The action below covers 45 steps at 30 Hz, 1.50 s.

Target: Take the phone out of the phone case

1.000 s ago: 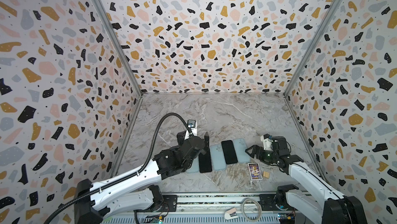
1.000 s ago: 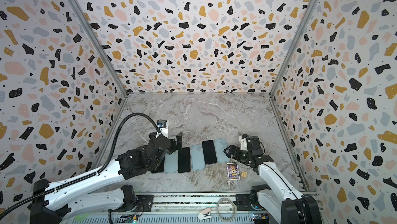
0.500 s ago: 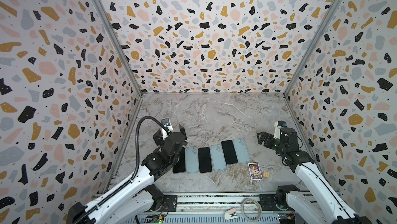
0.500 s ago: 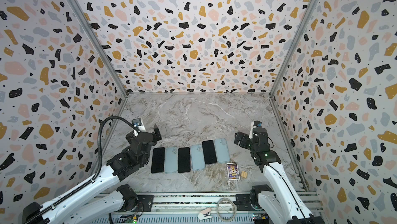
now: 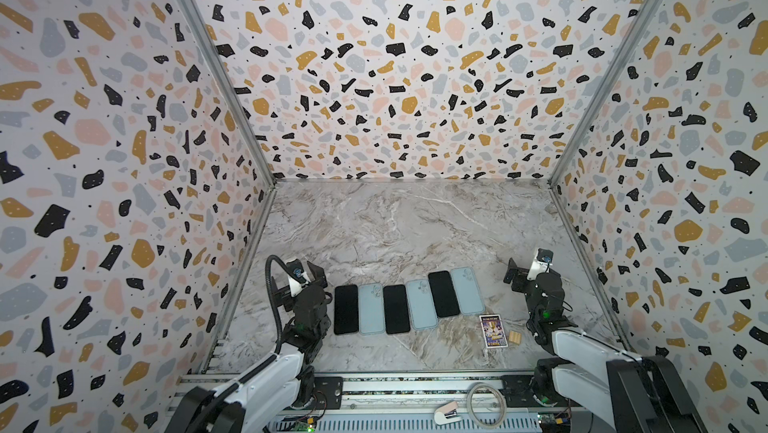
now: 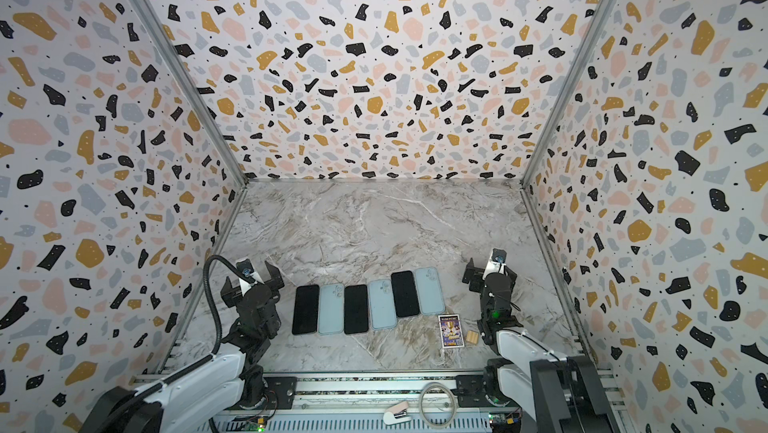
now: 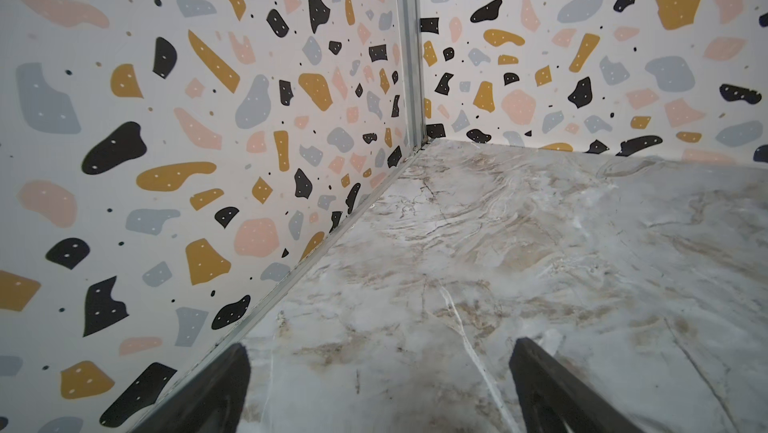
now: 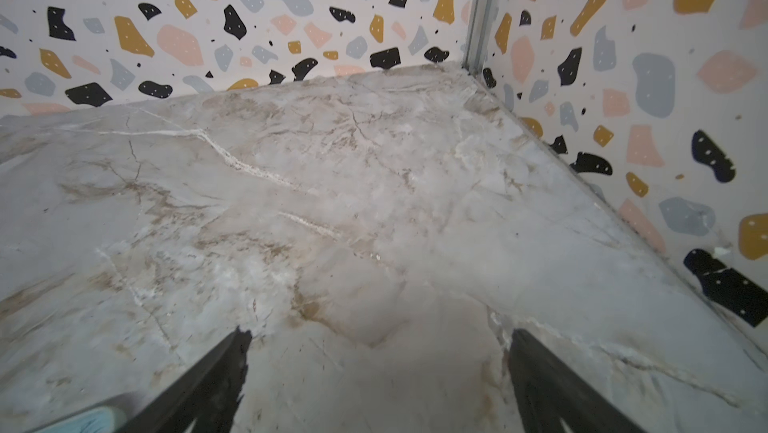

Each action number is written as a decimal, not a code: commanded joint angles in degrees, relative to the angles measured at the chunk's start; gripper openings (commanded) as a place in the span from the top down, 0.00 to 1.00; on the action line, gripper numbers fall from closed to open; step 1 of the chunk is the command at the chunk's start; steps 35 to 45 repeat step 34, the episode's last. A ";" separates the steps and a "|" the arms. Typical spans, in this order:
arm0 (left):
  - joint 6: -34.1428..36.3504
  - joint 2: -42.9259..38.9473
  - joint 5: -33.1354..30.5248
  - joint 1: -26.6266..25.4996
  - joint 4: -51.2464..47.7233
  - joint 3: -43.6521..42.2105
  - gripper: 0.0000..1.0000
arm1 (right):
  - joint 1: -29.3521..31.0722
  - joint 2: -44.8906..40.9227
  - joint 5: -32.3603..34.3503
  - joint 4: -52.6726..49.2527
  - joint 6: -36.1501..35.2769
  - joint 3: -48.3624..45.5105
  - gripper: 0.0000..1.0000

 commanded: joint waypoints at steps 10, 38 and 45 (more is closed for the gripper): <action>2.06 21.98 20.45 8.61 17.87 7.96 0.00 | 1.10 17.53 0.49 33.11 -9.26 -0.88 0.01; 0.31 24.28 24.41 11.79 20.33 7.56 0.00 | -2.96 19.40 -2.85 22.38 -5.79 4.83 0.01; 0.31 24.28 24.41 11.79 20.33 7.56 0.00 | -2.96 19.40 -2.85 22.38 -5.79 4.83 0.01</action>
